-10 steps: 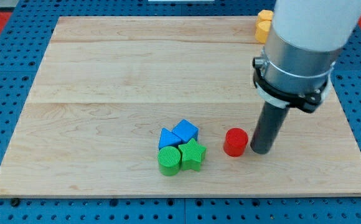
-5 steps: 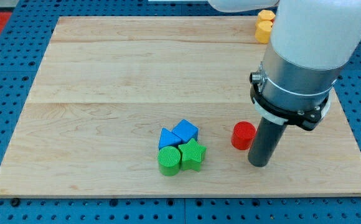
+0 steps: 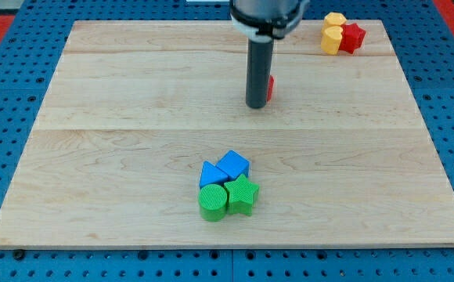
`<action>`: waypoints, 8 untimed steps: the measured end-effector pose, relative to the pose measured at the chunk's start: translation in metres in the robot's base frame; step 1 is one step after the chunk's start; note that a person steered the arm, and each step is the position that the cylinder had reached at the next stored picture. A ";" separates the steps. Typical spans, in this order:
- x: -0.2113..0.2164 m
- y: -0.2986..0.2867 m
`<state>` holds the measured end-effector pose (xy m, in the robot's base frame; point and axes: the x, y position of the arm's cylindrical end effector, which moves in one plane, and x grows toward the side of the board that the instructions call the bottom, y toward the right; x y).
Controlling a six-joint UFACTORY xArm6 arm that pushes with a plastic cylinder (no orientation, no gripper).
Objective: Push the red circle towards group of blocks
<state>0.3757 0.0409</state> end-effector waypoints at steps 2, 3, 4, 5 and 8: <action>-0.079 0.008; -0.108 0.029; -0.123 0.056; -0.128 0.064; -0.098 0.083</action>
<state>0.2775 0.1238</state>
